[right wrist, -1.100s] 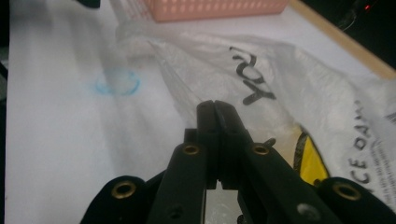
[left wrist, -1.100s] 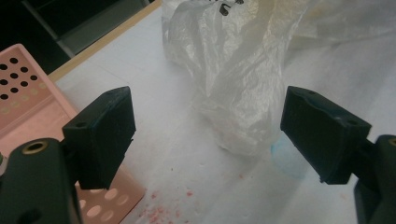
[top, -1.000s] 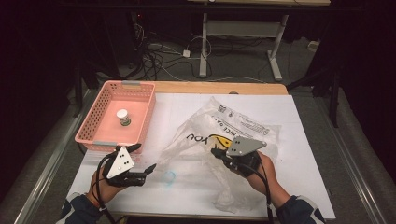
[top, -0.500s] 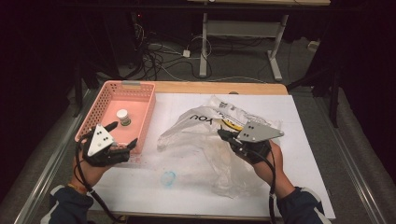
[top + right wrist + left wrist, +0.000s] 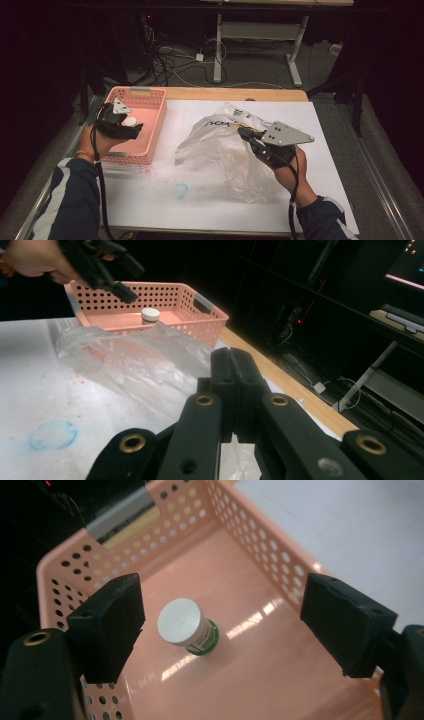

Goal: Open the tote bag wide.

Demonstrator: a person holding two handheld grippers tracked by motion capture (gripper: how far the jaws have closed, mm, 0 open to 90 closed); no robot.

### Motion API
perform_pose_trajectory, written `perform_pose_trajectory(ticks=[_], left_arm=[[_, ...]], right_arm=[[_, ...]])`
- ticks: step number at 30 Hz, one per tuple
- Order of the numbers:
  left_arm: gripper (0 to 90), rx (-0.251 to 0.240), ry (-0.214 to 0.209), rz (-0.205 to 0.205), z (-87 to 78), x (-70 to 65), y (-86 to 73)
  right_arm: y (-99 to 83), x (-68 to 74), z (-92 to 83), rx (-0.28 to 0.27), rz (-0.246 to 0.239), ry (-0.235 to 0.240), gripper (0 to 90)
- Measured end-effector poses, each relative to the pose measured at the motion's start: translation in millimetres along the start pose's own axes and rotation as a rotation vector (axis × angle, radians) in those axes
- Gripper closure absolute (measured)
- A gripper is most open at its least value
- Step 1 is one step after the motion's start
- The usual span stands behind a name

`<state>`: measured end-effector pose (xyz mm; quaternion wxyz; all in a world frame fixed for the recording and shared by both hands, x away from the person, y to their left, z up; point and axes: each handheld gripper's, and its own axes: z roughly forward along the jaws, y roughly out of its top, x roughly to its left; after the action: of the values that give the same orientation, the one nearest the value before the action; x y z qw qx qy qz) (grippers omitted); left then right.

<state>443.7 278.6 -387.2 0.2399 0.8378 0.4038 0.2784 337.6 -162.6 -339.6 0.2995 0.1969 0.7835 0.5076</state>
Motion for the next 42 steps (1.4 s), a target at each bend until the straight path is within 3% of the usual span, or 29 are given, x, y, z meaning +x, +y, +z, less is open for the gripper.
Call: perform_pose_trajectory(ticks=[5, 10, 13, 15, 25, 32, 37, 42], left_arm=[[17.6, 0.134, -0.001, -0.031, 36.5, 15.5, 6.0], [19.0, 0.264, -0.011, -0.083, 66.8, 26.0, -2.2], [27.7, 0.269, -0.027, -0.122, 72.4, 31.5, -7.2], [44.7, 0.250, -0.043, -0.122, 70.4, 31.9, -7.0], [48.5, 0.239, -0.044, -0.066, 67.5, 29.0, -5.0], [48.6, 0.126, -0.041, -0.070, 45.4, 26.9, -1.5], [48.7, -0.057, -0.086, -0.067, 11.7, 13.3, -2.6], [48.7, -0.216, -0.119, -0.001, -23.9, -17.5, -5.7]], right_arm=[[-4.8, -0.1, 3.3, 0.013, 0.005, 0.014, 90.0], [-5.5, -0.4, 2.6, 0.014, 0.004, 0.016, 90.0], [-7.1, -0.2, 2.7, 0.017, 0.005, 0.020, 90.0], [-8.8, -0.8, 3.3, 0.020, 0.002, 0.026, 90.0], [-10.4, -0.3, 5.3, 0.030, 0.008, 0.030, 90.0], [-10.8, -0.5, 6.0, 0.033, 0.006, 0.025, 90.0], [-11.5, -1.1, 6.4, 0.035, 0.010, 0.016, 90.0], [-12.0, -0.9, 7.1, 0.037, 0.018, 0.014, 90.0]])
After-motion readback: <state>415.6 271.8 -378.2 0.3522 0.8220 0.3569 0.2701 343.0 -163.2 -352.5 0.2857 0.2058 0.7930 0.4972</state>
